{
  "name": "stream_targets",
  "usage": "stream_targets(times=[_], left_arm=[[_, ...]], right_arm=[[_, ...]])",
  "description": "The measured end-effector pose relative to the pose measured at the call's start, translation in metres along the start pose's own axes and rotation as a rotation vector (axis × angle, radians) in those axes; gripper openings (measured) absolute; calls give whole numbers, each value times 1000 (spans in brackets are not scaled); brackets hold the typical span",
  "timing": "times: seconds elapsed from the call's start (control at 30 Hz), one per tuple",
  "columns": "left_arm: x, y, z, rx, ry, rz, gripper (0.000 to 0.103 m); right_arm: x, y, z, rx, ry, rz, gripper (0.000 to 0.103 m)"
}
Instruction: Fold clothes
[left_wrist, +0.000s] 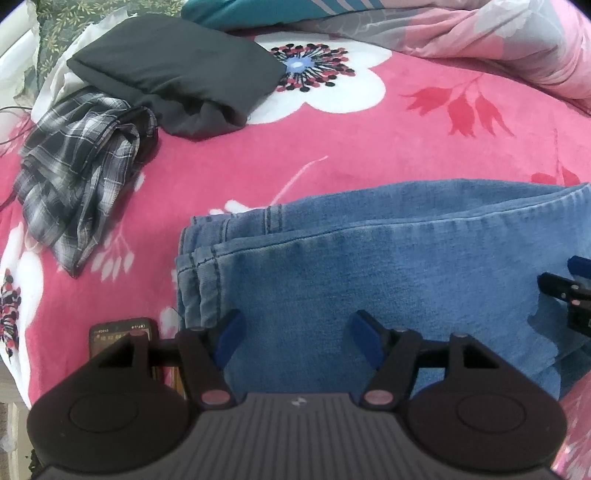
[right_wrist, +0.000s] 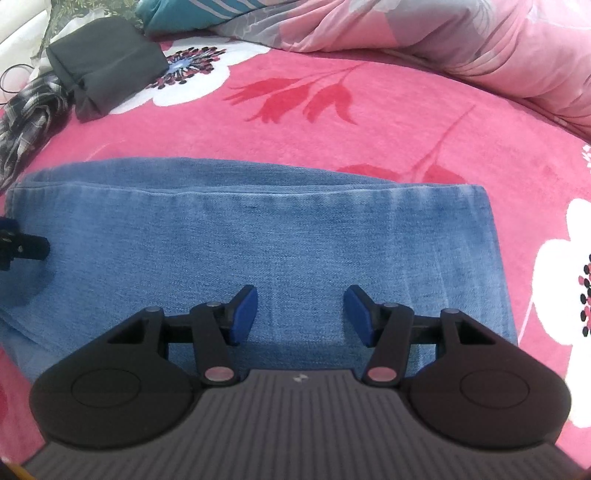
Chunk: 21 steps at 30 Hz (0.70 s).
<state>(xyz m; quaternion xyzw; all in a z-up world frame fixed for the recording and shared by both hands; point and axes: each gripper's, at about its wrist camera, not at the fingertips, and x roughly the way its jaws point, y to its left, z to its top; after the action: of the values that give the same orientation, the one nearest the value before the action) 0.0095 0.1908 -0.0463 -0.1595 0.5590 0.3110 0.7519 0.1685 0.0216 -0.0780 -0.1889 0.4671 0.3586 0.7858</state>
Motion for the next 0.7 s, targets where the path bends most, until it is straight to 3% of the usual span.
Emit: stream_targets(times=[0.7], left_arm=[[1, -2, 0, 5, 15, 18, 69]], right_arm=[[0, -1, -1, 5, -4, 9, 55]])
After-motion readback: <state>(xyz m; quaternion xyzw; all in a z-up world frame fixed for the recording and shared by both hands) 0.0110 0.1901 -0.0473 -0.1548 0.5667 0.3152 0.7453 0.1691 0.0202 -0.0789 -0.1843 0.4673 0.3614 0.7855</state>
